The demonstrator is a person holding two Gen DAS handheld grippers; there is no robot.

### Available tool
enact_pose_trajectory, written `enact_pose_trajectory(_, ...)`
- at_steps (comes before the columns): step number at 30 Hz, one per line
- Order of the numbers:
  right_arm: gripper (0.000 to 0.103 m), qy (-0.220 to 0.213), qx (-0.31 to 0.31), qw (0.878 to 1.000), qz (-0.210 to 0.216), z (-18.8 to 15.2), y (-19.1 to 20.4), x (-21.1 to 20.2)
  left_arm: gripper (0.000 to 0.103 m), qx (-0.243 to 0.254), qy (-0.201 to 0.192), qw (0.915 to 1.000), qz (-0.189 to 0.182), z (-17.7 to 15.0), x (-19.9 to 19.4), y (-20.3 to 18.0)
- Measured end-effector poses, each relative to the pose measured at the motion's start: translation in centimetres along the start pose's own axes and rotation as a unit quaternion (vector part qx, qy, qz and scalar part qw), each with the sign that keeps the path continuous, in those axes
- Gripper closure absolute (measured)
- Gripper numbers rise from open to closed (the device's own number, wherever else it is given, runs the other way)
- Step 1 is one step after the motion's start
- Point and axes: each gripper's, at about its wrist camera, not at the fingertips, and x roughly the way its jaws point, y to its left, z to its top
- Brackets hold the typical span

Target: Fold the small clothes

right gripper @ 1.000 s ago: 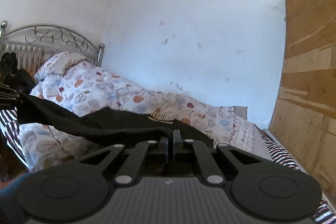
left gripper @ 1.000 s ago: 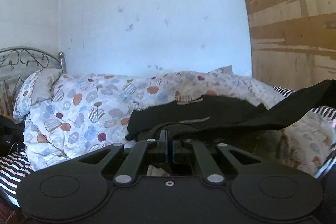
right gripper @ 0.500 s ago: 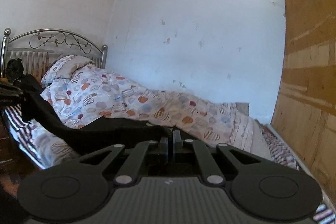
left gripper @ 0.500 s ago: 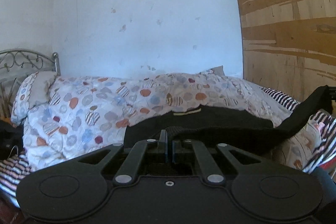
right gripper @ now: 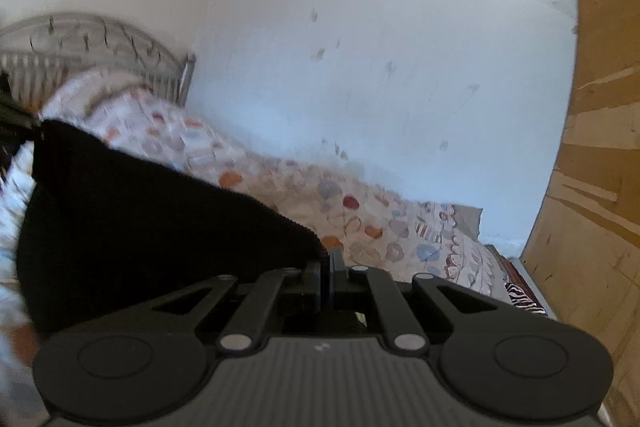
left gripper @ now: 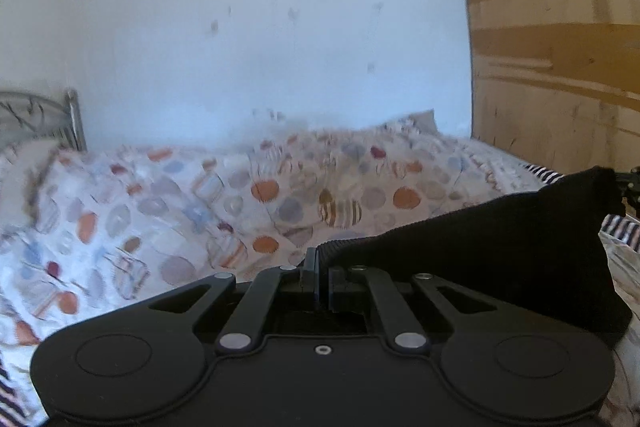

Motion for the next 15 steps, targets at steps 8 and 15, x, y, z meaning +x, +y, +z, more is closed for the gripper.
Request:
enact_pose_trajectory(8,0.099,0.064,0.026,0.997,0.02,-0.9,-2.3,14.5,0.1,-0.025,0.06,0.9979,-0.002,0.7,12.9,2.2)
enact_pose_trajectory(15,0.099,0.107,0.033,0.993,0.031,-2.8,-2.8,23.1,0.1,-0.06,0.111,0.992,0.001,-0.7,21.7,4.1)
